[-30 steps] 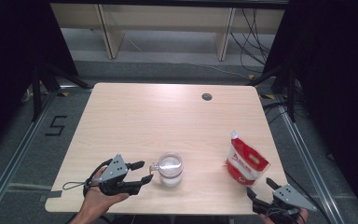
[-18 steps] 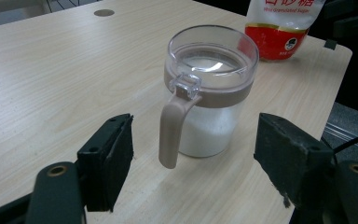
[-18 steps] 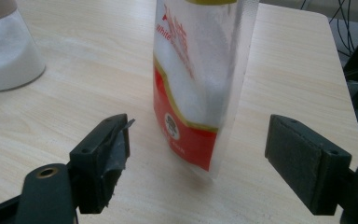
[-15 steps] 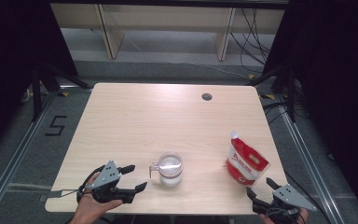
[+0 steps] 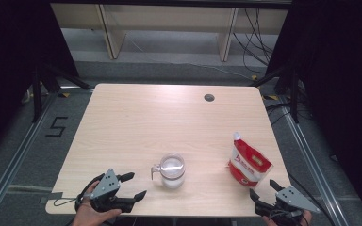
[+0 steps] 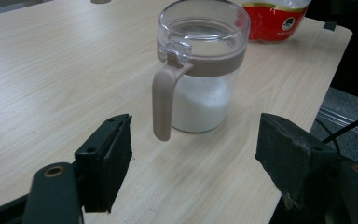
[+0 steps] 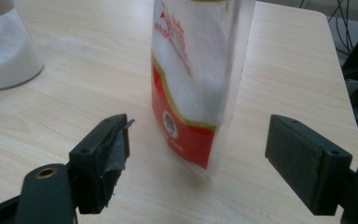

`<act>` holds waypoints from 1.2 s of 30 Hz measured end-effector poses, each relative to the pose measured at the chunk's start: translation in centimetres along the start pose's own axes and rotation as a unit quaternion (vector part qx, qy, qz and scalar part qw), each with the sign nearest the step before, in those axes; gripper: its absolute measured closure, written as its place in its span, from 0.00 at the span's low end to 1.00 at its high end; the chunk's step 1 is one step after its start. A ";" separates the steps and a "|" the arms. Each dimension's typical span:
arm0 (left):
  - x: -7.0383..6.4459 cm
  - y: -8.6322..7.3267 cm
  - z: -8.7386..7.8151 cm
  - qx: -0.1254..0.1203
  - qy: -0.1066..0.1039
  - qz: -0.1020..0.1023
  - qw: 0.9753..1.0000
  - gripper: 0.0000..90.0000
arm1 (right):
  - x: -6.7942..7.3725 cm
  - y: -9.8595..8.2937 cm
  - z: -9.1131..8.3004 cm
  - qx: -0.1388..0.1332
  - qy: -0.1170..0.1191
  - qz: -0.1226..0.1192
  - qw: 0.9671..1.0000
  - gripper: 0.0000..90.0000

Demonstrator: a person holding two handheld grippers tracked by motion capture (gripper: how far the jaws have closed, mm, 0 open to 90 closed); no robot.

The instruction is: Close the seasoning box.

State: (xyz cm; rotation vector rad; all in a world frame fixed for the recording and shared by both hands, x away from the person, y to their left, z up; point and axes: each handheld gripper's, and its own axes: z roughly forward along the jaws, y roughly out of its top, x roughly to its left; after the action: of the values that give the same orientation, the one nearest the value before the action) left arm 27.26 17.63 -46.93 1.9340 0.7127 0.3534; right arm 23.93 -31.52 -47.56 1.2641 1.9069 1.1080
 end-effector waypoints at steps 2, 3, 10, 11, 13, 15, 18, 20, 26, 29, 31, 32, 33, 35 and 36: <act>0.1 -0.1 0.0 0.005 0.000 0.023 1.000 0.27 | 0.0 0.0 0.0 -0.004 0.002 -0.007 1.000 0.25; -0.1 -0.3 0.1 0.002 -0.001 0.011 1.000 0.27 | 0.0 0.0 0.1 -0.004 0.002 -0.009 1.000 0.25; -0.2 -1.0 0.2 0.013 0.000 0.008 1.000 0.26 | -0.1 0.0 0.1 -0.002 0.002 -0.008 1.000 0.25; -0.2 -1.1 0.3 0.013 -0.002 0.010 1.000 0.25 | -0.1 0.0 0.0 -0.002 -0.002 -0.010 1.000 0.25; -0.2 -1.2 0.3 0.020 -0.001 0.013 1.000 0.25 | 0.1 0.0 0.0 -0.001 0.004 -0.002 1.000 0.25; -0.3 -1.3 0.4 0.024 -0.003 0.017 1.000 0.25 | 0.0 0.0 0.1 -0.004 0.004 -0.007 1.000 0.25; -0.5 -1.5 0.5 0.026 -0.007 0.011 1.000 0.25 | 0.0 0.0 0.1 -0.003 0.005 -0.009 1.000 0.25; -0.4 -1.7 0.6 0.031 -0.003 0.015 0.999 0.25 | 0.0 0.0 0.1 -0.002 0.005 -0.009 1.000 0.25; -0.5 -2.1 0.8 0.038 -0.007 0.010 0.999 0.25 | 0.0 0.0 0.1 -0.002 0.004 -0.010 1.000 0.25; -0.7 -2.3 1.0 0.043 -0.007 0.014 0.999 0.25 | -0.1 0.0 0.2 -0.003 0.006 -0.015 1.000 0.25; -0.8 -2.4 1.1 0.044 -0.007 0.011 0.999 0.25 | 0.1 0.0 0.2 0.001 0.006 -0.010 1.000 0.25; -0.8 -2.4 1.2 0.041 -0.008 0.008 0.999 0.25 | 0.1 0.0 0.2 0.003 0.008 -0.008 1.000 0.25; -0.6 -2.3 1.1 0.042 -0.009 0.012 0.999 0.25 | 0.1 0.0 0.2 0.005 0.008 -0.005 1.000 0.25; -0.4 -2.2 1.0 0.041 -0.003 0.014 0.999 0.25 | 0.1 -0.1 0.2 0.003 0.007 -0.007 1.000 0.25; -0.4 -2.2 1.0 0.039 0.000 0.006 0.999 0.25 | 0.0 0.0 0.2 0.002 0.007 -0.010 1.000 0.25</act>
State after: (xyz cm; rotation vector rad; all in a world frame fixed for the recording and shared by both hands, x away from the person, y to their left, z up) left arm 26.71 17.41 -49.32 2.0125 0.7254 0.3366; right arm 24.05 -31.43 -47.69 1.2387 1.9293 1.1069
